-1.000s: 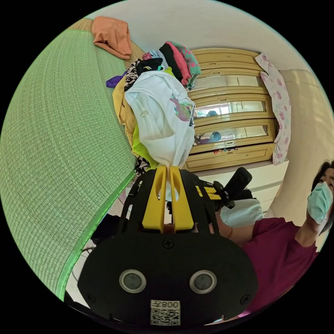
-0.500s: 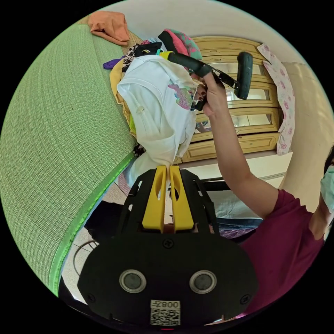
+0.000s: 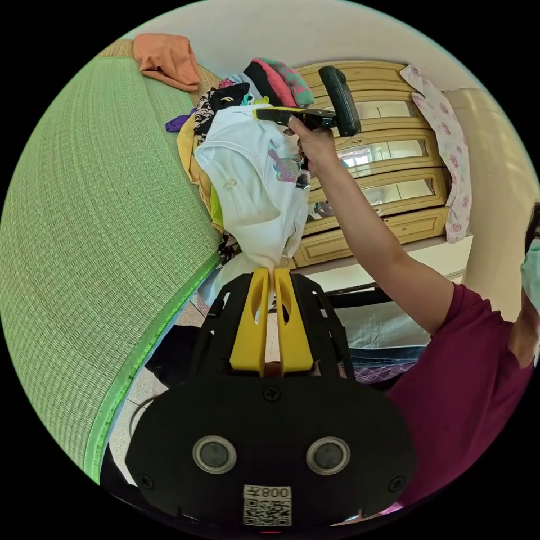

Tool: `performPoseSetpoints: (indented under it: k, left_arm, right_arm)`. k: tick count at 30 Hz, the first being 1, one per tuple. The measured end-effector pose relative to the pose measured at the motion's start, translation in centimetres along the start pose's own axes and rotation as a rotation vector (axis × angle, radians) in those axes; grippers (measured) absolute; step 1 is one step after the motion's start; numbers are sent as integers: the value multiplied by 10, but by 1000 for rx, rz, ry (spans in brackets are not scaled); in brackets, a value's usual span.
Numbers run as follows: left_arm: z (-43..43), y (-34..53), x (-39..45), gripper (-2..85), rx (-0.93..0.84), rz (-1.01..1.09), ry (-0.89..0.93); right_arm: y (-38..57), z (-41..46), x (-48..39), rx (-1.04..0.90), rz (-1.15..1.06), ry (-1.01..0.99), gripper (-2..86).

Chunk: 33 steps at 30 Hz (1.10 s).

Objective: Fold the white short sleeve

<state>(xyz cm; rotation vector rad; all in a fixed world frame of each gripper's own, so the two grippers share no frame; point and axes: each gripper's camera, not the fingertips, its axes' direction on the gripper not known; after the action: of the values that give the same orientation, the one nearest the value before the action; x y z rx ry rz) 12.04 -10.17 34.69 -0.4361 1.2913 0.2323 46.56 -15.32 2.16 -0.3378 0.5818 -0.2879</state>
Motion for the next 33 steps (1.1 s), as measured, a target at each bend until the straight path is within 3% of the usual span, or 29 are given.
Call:
performPoseSetpoints:
  k: [10, 16, 24, 33]
  left_arm:
    - [-155, 107, 114, 14, 181, 135, -134]
    - [-282, 198, 225, 14, 420, 301, -278]
    - [-421, 354, 424, 13, 728, 661, -519]
    - [-503, 533, 582, 12, 1004, 932, -695]
  right_arm:
    - [209, -219, 100, 457, 265, -51, -4]
    - [361, -324, 124, 700, 383, -102, -4]
    - [542, -436, 113, 1034, 430, -176, -4]
    - [708, -516, 95, 1347, 405, -226, -4]
